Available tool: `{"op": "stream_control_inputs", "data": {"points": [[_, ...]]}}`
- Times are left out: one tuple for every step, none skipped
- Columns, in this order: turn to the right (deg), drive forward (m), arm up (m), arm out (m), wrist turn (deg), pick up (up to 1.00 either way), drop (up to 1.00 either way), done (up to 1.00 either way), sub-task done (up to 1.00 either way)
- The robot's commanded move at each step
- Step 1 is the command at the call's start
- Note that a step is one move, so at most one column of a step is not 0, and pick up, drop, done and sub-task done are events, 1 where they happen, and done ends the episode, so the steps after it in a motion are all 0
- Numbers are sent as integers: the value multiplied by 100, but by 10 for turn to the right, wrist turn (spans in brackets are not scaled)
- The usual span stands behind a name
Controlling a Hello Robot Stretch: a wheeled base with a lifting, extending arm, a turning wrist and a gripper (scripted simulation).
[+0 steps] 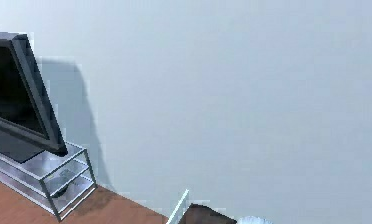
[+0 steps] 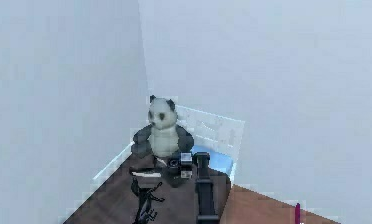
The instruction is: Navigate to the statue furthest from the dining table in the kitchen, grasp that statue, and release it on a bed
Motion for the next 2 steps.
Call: {"op": "stream_control_inputs", "data": {"points": [[0,0,0,-8,0,0,0,0,0],[0,0,0,0,0,0,0,100,0]]}}
